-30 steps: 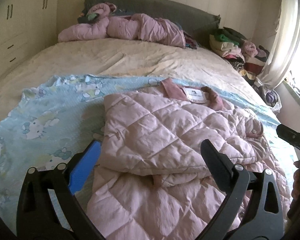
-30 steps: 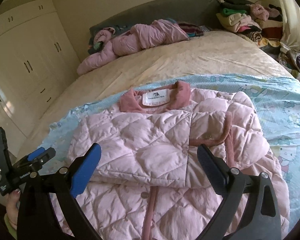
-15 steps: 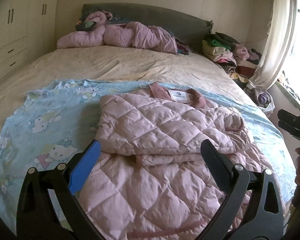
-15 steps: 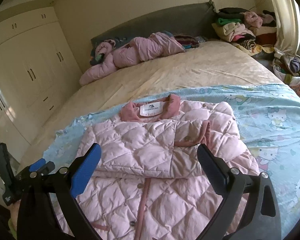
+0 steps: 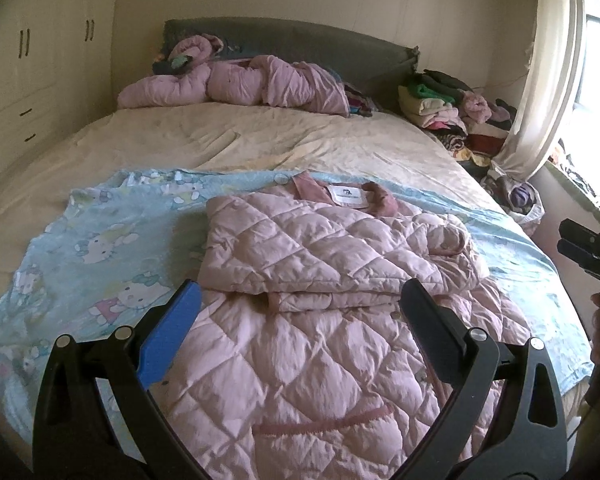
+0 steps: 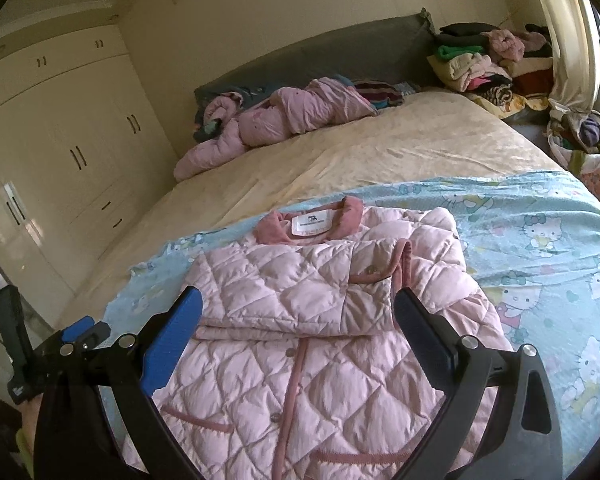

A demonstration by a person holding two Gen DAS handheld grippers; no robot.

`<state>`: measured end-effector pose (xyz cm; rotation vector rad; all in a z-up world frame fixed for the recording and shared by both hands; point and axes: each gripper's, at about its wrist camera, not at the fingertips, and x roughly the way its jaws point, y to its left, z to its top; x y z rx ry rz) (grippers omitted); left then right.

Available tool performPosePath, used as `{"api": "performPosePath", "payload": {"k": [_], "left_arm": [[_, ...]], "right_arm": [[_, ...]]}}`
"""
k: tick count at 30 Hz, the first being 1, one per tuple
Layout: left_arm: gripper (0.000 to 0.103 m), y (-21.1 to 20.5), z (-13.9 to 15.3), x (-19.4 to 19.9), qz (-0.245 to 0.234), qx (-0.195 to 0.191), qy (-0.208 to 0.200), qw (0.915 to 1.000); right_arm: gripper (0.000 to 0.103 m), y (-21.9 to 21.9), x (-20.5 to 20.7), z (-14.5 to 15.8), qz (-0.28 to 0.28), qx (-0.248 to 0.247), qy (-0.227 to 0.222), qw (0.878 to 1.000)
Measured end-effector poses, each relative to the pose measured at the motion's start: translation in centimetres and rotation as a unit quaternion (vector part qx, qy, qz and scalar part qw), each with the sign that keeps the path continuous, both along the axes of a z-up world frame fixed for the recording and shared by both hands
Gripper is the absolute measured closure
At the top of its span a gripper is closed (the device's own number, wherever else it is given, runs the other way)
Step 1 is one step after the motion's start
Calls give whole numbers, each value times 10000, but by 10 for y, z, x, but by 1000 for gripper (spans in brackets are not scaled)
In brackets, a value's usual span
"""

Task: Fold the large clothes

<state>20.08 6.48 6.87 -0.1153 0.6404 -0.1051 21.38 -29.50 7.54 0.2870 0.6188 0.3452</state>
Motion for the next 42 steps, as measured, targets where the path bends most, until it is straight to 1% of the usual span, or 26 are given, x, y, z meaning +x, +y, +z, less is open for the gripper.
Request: {"api": "performPosePath", "payload": {"k": [13,19,30,37,42], "left_arm": [[10,-2,11,-35,8,84,-111,9999],[10,-5,10,-49,14,120,-100,9999],[10,-7,-3,-71,26,273,71,9996],[10,-11,-13,-86,46,380,206,9991],[10,-17,-21,-99,51,552,281,9981]], "right_arm": [[7,-9,-39,4,73,-35,-149,9999],[7,-14,-55,4,106,-16,-157,9998],[7,-26,-85,3,140,-63,-223,9996],[7,-34,-104,-11,144,-145,-144,9997],[7,-41,-116,-22,136,-221,-75,9996]]}}
